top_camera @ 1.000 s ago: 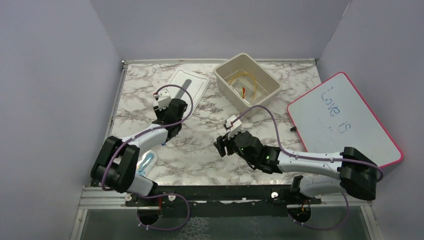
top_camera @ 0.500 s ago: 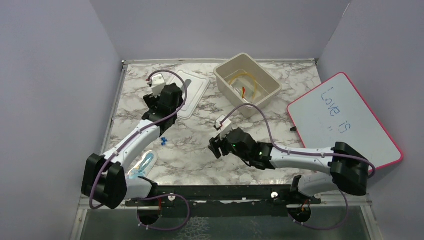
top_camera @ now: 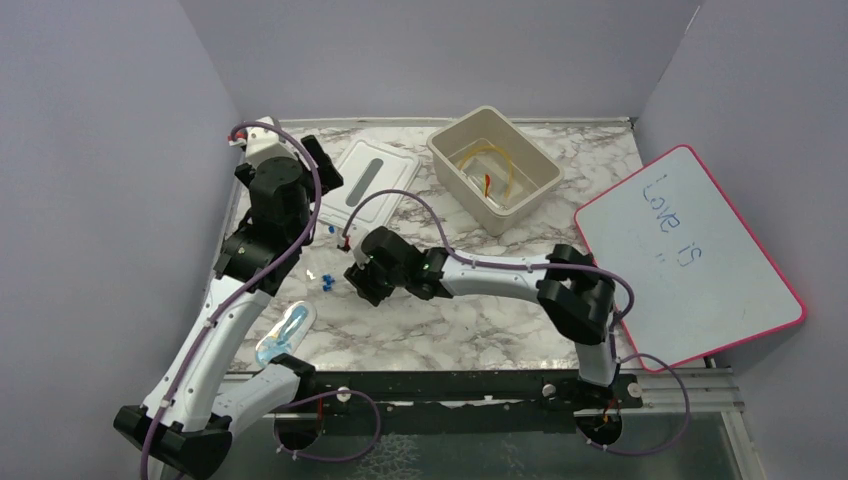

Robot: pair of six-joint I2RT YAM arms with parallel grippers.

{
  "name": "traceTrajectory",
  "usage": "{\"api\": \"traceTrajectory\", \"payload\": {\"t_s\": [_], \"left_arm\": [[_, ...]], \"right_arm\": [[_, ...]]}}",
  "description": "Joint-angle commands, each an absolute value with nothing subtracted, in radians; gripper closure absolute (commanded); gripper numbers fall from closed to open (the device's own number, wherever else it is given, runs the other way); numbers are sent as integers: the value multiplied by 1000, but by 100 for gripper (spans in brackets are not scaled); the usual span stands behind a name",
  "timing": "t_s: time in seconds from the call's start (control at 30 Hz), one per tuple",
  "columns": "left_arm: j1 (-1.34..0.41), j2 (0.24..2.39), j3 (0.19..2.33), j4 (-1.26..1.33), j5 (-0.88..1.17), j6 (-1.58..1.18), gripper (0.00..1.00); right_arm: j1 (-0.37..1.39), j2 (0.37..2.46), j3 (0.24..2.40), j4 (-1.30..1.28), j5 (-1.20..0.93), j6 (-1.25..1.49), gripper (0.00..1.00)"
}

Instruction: Organize the chemistry lab equipment

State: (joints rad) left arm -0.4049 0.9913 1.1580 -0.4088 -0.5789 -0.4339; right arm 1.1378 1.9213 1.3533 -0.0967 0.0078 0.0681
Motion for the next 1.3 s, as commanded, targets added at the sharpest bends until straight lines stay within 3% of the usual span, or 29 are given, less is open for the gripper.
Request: {"api": "traceTrajectory", "payload": {"t_s": [0.0, 0.47, 0.7, 0.9, 1.1, 1.27], "left_arm": [[-399, 951, 1207, -499, -501, -370, 7], [-399, 952, 1225, -514, -476, -364, 7], [-399, 952, 1220, -514, -481, -361, 7], [-400, 952, 1216, -514, -486, -358, 7], [-399, 953, 1215, -515, -492, -352, 7], [-399, 951, 1219, -515, -495, -348, 7]], "right_arm": [[1150, 2043, 1509, -236, -31, 38, 45], [1161, 2318, 1887, -436, -4, 10, 41], [1163, 2381, 1971, -490, -4, -47, 41], [1169, 2420, 2011, -537, -16, -120, 46], [1170, 2412, 1987, -540, -49, -162, 61], [1173, 2425, 1986, -554, -71, -214, 60]]}}
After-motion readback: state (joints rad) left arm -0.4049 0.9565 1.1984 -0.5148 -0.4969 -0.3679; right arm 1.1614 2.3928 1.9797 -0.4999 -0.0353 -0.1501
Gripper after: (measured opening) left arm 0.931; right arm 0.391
